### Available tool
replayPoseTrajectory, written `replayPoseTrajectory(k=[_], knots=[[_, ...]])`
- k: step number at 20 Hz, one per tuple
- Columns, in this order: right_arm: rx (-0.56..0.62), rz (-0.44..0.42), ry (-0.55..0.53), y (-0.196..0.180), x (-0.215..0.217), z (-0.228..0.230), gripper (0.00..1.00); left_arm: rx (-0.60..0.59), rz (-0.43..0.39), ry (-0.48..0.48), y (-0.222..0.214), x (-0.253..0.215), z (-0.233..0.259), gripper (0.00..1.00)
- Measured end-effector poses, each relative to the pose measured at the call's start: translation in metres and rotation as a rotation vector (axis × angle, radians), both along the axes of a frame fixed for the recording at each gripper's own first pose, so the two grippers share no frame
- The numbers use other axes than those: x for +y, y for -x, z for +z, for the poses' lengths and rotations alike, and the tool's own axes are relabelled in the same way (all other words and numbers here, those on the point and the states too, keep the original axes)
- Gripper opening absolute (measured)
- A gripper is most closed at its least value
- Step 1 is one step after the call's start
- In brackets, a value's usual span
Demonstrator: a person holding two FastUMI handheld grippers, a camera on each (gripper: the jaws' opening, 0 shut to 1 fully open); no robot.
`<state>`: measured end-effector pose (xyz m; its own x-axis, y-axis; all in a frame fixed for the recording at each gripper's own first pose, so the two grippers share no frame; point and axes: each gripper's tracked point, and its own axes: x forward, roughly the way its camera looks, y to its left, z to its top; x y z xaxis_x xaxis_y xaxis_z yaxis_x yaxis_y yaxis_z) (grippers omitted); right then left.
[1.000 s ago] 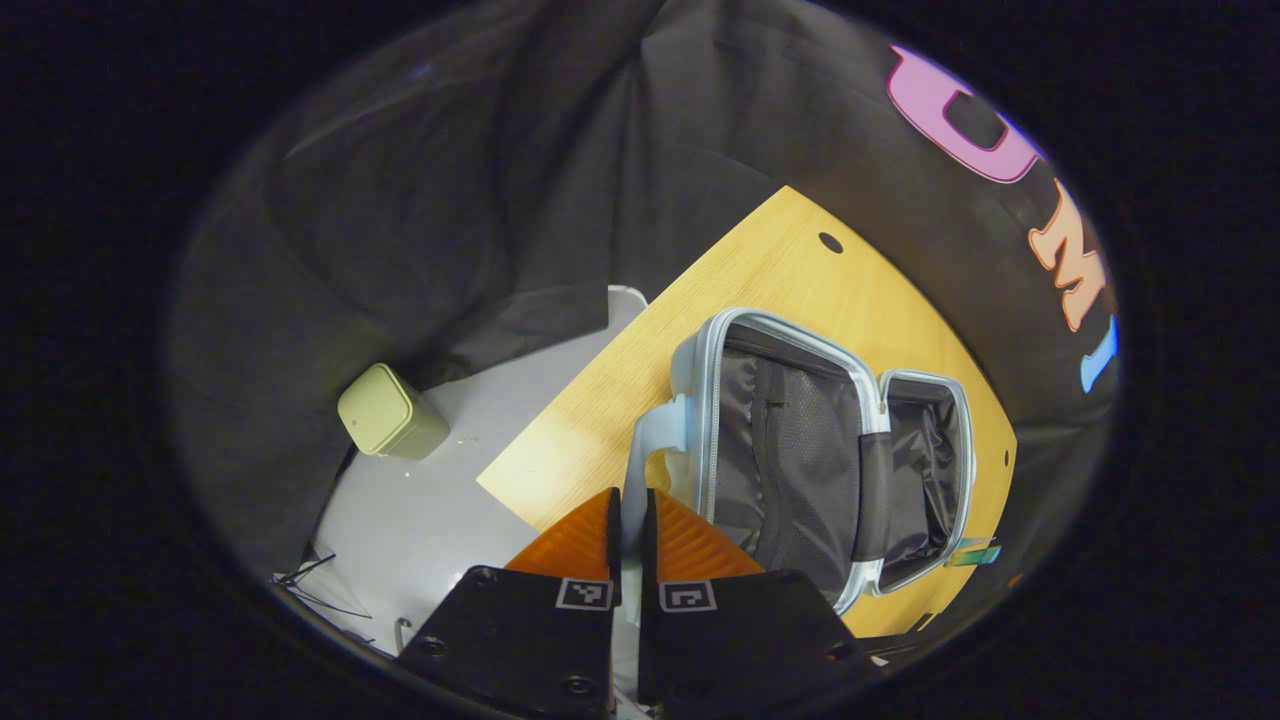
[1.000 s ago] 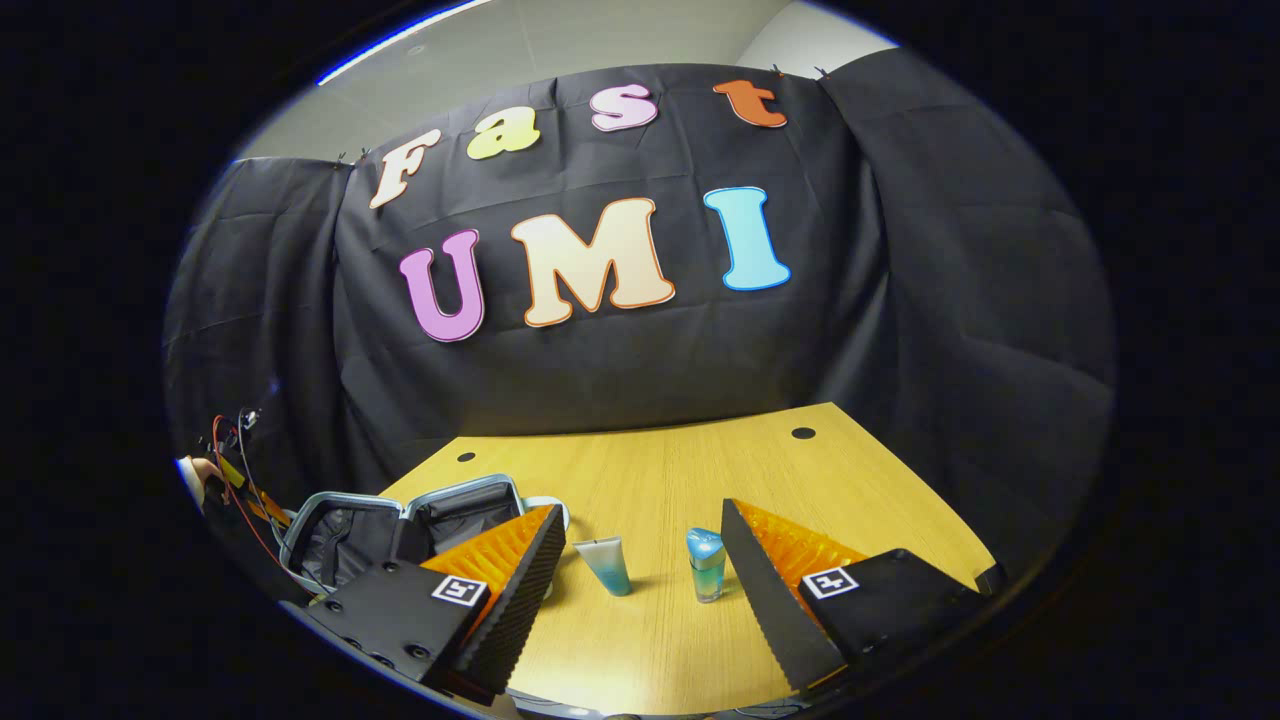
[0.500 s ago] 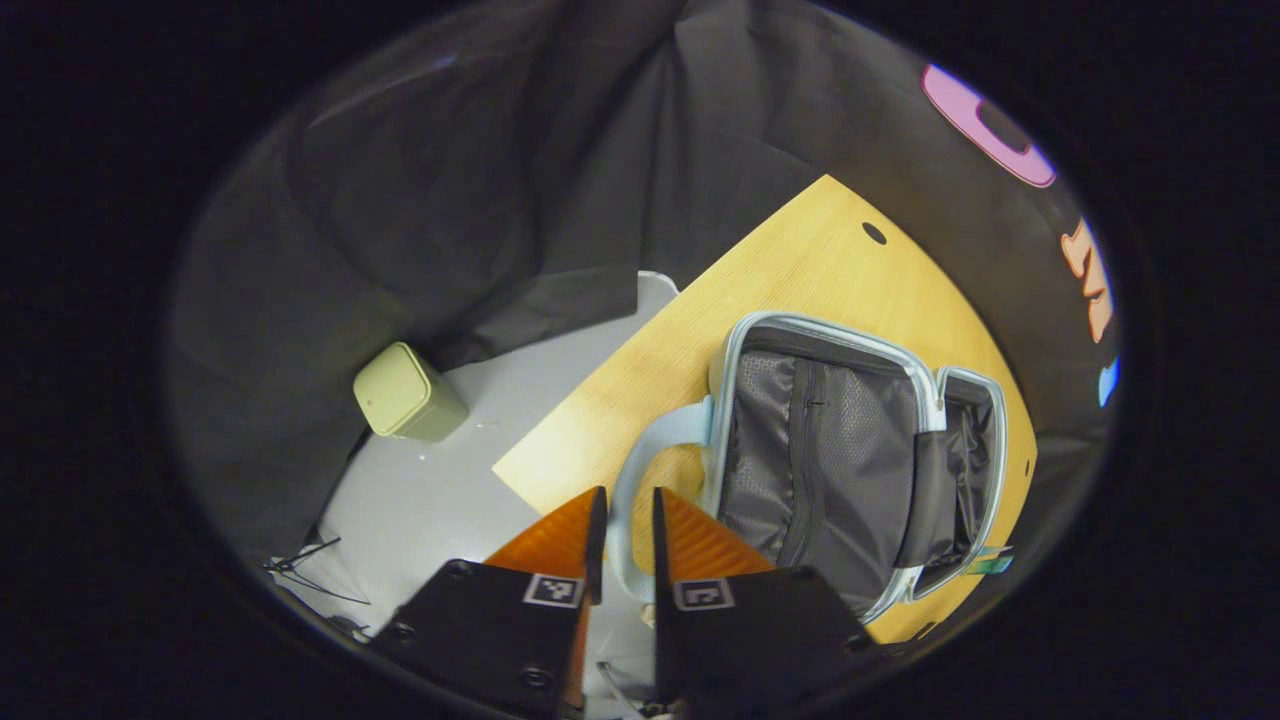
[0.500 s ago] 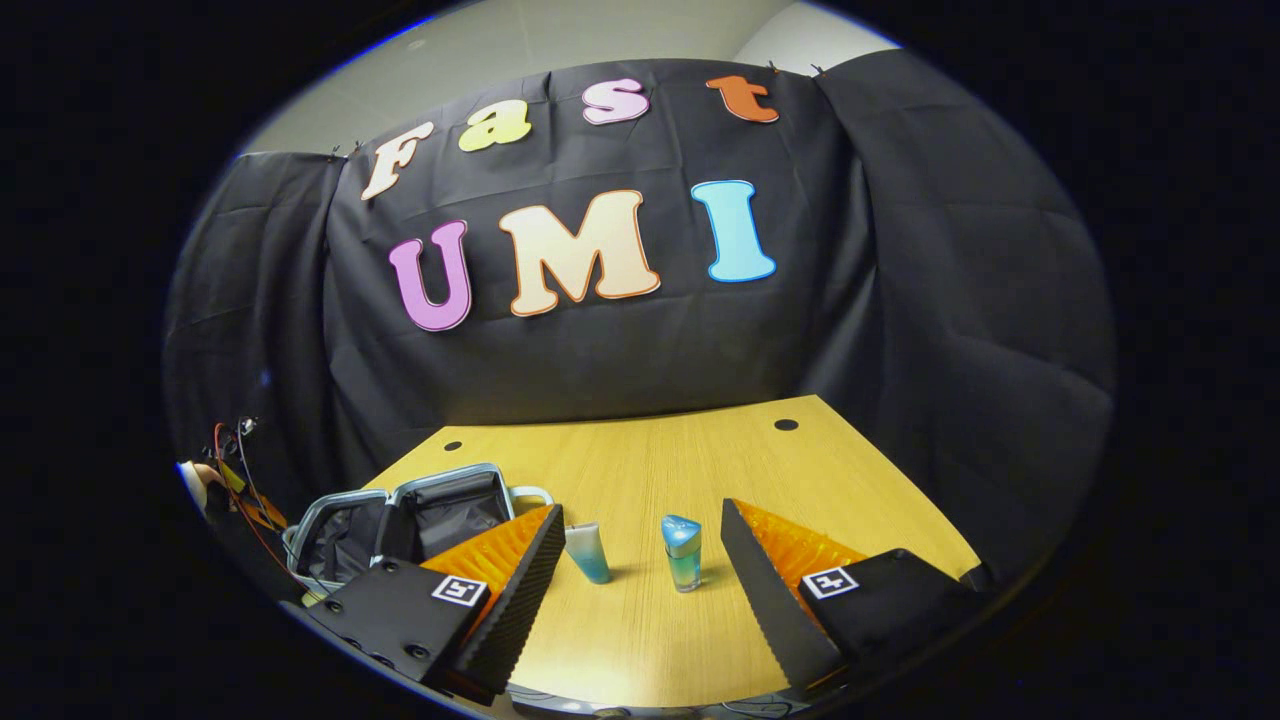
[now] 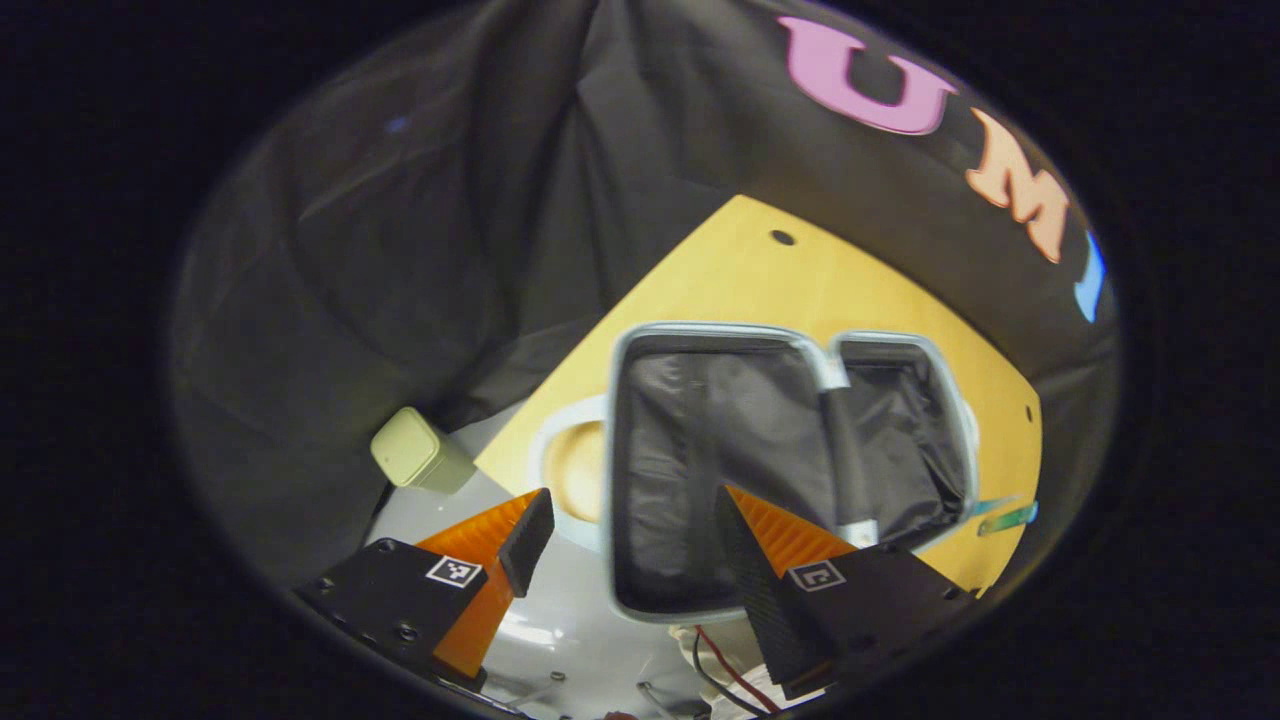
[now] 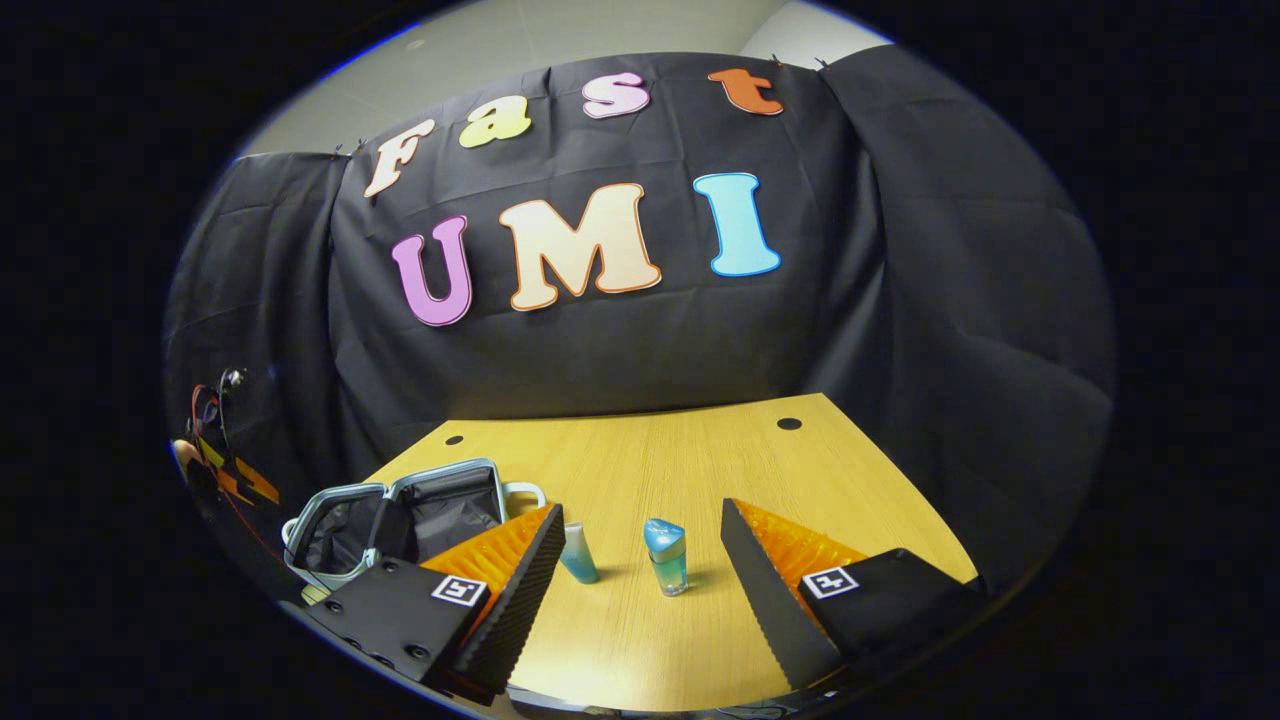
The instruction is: First open the suitcase, pack the skin care products into it, and then close the suitcase.
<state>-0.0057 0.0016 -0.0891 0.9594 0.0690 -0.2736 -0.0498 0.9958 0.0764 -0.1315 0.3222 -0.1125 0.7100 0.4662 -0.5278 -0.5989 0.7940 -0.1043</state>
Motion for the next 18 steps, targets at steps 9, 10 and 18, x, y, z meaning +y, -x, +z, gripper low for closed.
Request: replayPoseTrajectory(k=[9, 10, 18], knots=[[0.033, 0.015, 0.005, 0.001, -0.025, -0.006, 0.98, -0.053, -0.296, -0.085, -0.054, -0.195, 0.010, 0.95], [0.038, 0.014, 0.007, 0.001, -0.029, -0.008, 0.98, -0.046, -0.331, -0.087, -0.062, -0.216, 0.003, 0.95], [0.149, 0.057, 0.025, 0.005, -0.054, -0.044, 0.98, 0.003, -0.571, -0.183, -0.140, -0.333, -0.053, 0.95]])
